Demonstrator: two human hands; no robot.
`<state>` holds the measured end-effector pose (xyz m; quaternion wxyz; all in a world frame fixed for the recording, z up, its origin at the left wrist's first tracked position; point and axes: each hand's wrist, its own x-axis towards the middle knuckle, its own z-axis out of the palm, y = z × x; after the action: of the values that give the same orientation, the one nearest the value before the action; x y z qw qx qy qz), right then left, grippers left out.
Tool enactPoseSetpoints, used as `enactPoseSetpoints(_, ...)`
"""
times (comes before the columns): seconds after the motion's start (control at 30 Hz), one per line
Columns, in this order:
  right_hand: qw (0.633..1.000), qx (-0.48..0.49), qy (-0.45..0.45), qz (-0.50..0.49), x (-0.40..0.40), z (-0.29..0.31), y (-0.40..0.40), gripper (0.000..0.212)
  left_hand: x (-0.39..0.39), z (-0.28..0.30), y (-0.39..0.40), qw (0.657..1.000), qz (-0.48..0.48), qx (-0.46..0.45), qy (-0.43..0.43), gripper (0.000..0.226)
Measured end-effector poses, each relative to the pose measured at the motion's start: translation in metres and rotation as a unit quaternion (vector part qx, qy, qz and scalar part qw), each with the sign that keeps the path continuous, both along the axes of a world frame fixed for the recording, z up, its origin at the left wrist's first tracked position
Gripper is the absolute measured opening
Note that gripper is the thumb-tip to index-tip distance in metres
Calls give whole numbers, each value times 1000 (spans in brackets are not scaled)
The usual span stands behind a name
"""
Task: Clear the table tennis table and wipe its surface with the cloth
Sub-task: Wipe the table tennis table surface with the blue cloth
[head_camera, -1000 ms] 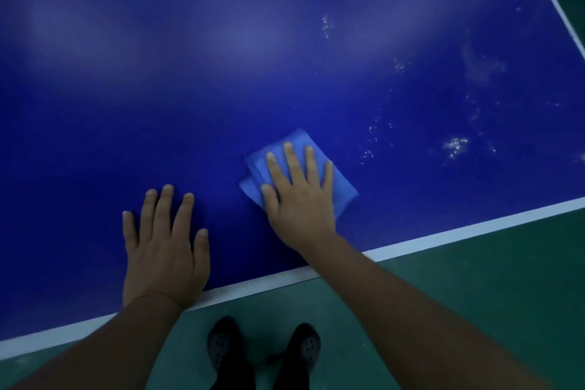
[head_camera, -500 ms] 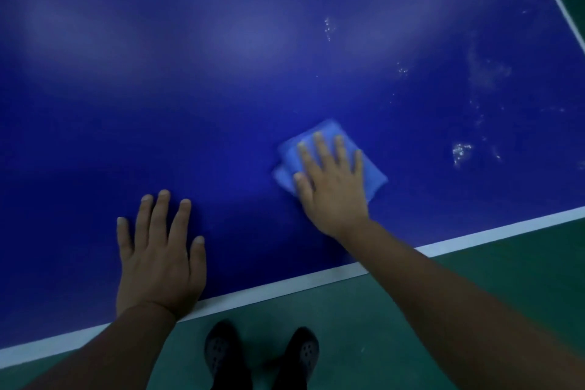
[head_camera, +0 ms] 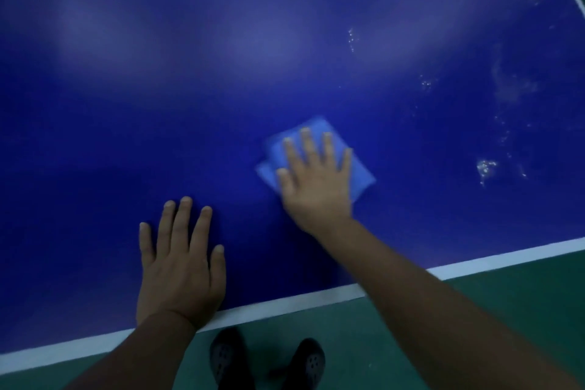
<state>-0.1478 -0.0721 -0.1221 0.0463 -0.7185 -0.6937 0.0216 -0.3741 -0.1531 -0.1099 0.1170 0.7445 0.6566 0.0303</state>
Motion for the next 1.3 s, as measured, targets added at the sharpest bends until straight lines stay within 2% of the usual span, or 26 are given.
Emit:
enactPoseSetpoints(0.1,985,-60,24,162,-42,7,35,60,0,-1,0,1000,-2,11,6,62)
enactPoseSetpoints(0.17,989,-64,-10,135,-10,7,73,66,-1,-2,0,1000,-6,14,8,62)
enactPoseSetpoints(0.27,991,-54,-31,-116,88,6,122,65,-3,-3,0,1000,-9,17,7,63)
enactPoseSetpoints(0.33,950,-67,31,-304,148,16,131,59,-2,-2,0,1000,-11,17,8,63)
enactPoseSetpoints(0.4,914,-69,65,-395,162,22,127,58,-1,-2,1,1000,-13,17,8,63)
enactPoseSetpoints(0.43,916,-68,61,-390,151,22,124,58,-2,-2,0,1000,-13,16,10,63)
enactPoseSetpoints(0.47,934,-65,48,-348,131,19,118,59,-2,-3,0,1000,-14,14,12,63)
enactPoseSetpoints(0.5,960,-53,29,-273,106,15,109,60,-3,-3,0,1000,-14,12,13,63)
enactPoseSetpoints(0.57,999,-37,1,-40,51,9,79,63,-3,-4,-1,1000,-15,11,13,64)
enactPoseSetpoints(0.63,981,-70,-10,180,32,5,54,61,-2,-5,-1,1000,-12,13,8,64)
enactPoseSetpoints(0.67,974,-75,-19,212,44,6,57,60,-3,-5,-1,1000,-12,16,6,64)
enactPoseSetpoints(0.7,982,-60,-34,174,65,5,67,60,-3,-4,-1,1000,-13,18,5,64)
enactPoseSetpoints(0.77,997,-36,-56,-48,119,7,90,59,-3,-4,-1,1000,-16,18,7,63)
enactPoseSetpoints(0.83,951,-65,8,-302,167,17,102,58,-3,-4,-1,1000,-17,21,6,64)
enactPoseSetpoints(0.87,923,-72,46,-375,174,23,101,58,-3,-4,-1,1000,-16,21,4,64)
enactPoseSetpoints(0.9,913,-70,57,-398,168,24,99,58,-3,-4,-1,1000,-17,19,3,64)
enactPoseSetpoints(0.97,940,-68,50,-329,129,22,94,58,-3,-3,0,1000,-17,16,6,63)
enactPoseSetpoints(1.07,993,-55,-3,-100,52,11,65,60,-2,-2,0,1000,-17,14,11,63)
enactPoseSetpoints(1.17,996,-79,-5,43,38,13,52,64,-2,-2,0,1000,-13,21,7,62)
enactPoseSetpoints(1.23,996,-80,-31,37,66,14,65,66,-2,-2,-1,1000,-13,22,8,62)
enactPoseSetpoints(1.3,993,-90,-32,-67,98,17,86,63,-1,-2,-1,1000,-8,18,15,62)
